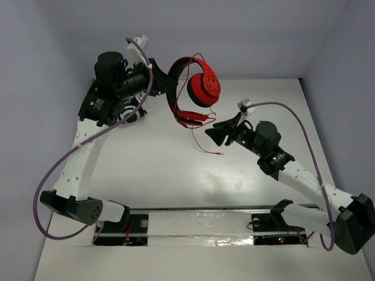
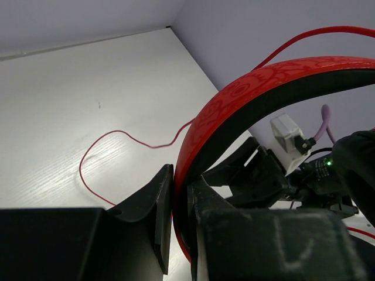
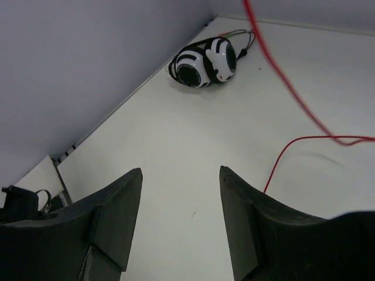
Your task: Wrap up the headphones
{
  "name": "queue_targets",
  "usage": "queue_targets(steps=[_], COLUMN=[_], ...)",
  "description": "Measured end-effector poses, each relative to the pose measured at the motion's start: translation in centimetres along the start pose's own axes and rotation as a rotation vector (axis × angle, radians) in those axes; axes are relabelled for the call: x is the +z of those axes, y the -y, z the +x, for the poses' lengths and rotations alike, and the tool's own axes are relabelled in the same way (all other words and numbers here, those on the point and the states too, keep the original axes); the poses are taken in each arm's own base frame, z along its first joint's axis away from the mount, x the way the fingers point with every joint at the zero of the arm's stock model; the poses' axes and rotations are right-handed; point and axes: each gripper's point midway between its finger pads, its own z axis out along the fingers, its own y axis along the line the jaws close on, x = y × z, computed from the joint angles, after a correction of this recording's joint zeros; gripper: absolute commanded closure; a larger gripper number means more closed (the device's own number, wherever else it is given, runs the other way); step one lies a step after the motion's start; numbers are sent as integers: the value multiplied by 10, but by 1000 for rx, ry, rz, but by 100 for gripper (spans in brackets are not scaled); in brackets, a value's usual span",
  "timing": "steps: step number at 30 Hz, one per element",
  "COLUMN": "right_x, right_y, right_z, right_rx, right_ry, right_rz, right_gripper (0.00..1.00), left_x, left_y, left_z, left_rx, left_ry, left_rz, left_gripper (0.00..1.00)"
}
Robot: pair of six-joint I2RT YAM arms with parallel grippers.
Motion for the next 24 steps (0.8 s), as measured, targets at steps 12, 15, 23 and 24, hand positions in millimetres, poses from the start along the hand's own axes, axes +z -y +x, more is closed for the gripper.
queue_targets(steps=[12,15,23,24], right_x=[6,8,32,35], right_y=[33,49,84,88], right_z=[14,18,74,79], right_rx=[-24,-26,-24,-32], right_ry=[-25,-20,-151,-165], right_rz=[141,216,288,292], right_gripper=[27,22,19,19], left_x=[-5,-5,-5,-5], left_y=[11,11,11,12], left_z=[-15,-14,-13,-13], left_rx=[18,16,8,8], left_ry=[27,26,20,19], left_rz=[17,17,19,20], left_gripper=[100,100,100,100])
